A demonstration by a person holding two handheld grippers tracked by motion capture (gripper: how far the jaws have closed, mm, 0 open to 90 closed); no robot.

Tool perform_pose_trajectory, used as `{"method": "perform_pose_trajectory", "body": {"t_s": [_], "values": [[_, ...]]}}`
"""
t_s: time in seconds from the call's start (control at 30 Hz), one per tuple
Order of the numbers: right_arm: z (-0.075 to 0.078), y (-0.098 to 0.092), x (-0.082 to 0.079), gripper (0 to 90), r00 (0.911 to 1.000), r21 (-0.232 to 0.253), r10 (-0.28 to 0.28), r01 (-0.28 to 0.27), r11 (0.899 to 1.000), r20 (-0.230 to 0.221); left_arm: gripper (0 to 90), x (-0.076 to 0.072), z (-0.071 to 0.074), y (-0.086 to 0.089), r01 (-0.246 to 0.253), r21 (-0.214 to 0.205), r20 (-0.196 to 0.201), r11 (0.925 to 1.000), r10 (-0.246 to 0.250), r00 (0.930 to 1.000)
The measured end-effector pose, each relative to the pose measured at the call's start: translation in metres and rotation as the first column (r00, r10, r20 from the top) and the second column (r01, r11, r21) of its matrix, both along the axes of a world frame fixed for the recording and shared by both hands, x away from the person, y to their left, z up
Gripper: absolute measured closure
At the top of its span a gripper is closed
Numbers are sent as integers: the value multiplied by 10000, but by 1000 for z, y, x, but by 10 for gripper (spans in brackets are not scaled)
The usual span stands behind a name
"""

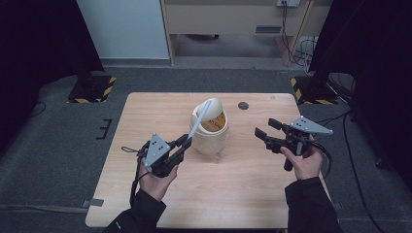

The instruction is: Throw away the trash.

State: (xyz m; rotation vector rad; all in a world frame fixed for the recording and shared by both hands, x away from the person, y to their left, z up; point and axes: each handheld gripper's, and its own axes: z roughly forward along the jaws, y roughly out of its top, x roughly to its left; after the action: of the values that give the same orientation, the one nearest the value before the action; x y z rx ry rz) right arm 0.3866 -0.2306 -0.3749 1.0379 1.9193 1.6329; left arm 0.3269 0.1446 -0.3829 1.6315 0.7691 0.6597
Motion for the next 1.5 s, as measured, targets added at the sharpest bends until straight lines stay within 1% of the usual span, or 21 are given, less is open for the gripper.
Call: {"method": "perform_pose_trajectory", "body": {"t_s": [0.03, 0.07, 0.1, 0.17, 0.27, 0.33, 0.43, 0.5, 0.57, 0.63, 0.7, 0.77, 0.8, 0.83, 1.0, 1.2, 1.3, 1.37, 1.5], "values": [[0, 0, 0, 299, 10000, 0, 0, 0, 10000, 0, 786, 0, 0, 0, 0, 0, 0, 10000, 0, 10000], [3, 3, 0, 304, 9999, 241, 127, -129, 9996, 65, 786, 1, 1, -5, 89, 11, -10, 10000, -89, 10000], [4, 4, 0, 306, 9998, 287, 165, -167, 9994, 83, 786, 1, 1, -8, 142, 60, -25, 9999, -142, 9999], [6, 7, 0, 311, 9996, 308, 245, -249, 9992, 107, 786, 1, 2, -13, 237, 154, 21, 9996, -238, 9997], [8, 11, 0, 317, 9993, 432, 357, -362, 9984, 129, 786, 1, 2, -20, 347, 163, 58, 9993, -348, 9994], [9, 13, 0, 321, 9990, 432, 411, -418, 9982, 165, 786, 2, 2, -24, 420, 194, 55, 9989, -421, 9991], [11, 14, 0, 327, 9986, 743, 502, -515, 9959, 190, 786, 4, 2, -30, 494, 231, 56, 9985, -495, 9988], [12, 15, 0, 329, 9985, 651, 510, -523, 9965, 217, 786, 5, 2, -35, 541, 265, 64, 9982, -543, 9985], [14, 17, -1, 330, 9981, 667, 570, -583, 9961, 215, 786, 6, 2, -37, 581, 324, 76, 9978, -583, 9983], [16, 19, -1, 335, 9976, 722, 640, -656, 9952, 246, 786, 7, 1, -45, 710, 382, 122, 9967, -715, 9974], [18, 20, -1, 337, 9972, 794, 696, -715, 9943, 268, 787, 7, 1, -48, 747, 373, 139, 9965, -753, 9971], [19, 22, -1, 340, 9969, 813, 724, -748, 9939, 315, 786, 7, -1, -56, 853, 497, 167, 9951, -862, 9961], [20, 22, -1, 341, 9965, 930, 773, -799, 9925, 311, 786, 7, -2, -58, 882, 546, 188, 9946, -894, 9958], [20, 23, -1, 343, 9964, 1043, 799, -825, 9911, 287, 787, 7, -2, -60, 914, 600, 189, 9940, -927, 9955], [17, 26, 1, 350, 9960, 960, 866, -883, 9915, 213, 787, 9, -7, -72, 1079, 784, 122, 9911, -1092, 9939], [16, 29, 1, 367, 9949, 1073, 998, -1007, 9891, 143, 787, 9, -11, -82, 1256, 941, 13, 9876, -1263, 9920], [15, 31, 1, 389, 9945, 1075, 1044, -1043, 9887, 49, 787, 9, -12, -84, 1295, 959, 50, 9869, -1306, 9914], [14, 31, 1, 414, 9940, 1071, 1086, -1071, 9885, -90, 787, 8, -13, -86, 1410, 915, 87, 9858, -1424, 9898], [13, 34, 2, 452, 9915, 1144, 1283, -1250, 9855, -215, 787, 7, -14, -89, 1482, 897, 109, 9849, -1498, 9887]]}}
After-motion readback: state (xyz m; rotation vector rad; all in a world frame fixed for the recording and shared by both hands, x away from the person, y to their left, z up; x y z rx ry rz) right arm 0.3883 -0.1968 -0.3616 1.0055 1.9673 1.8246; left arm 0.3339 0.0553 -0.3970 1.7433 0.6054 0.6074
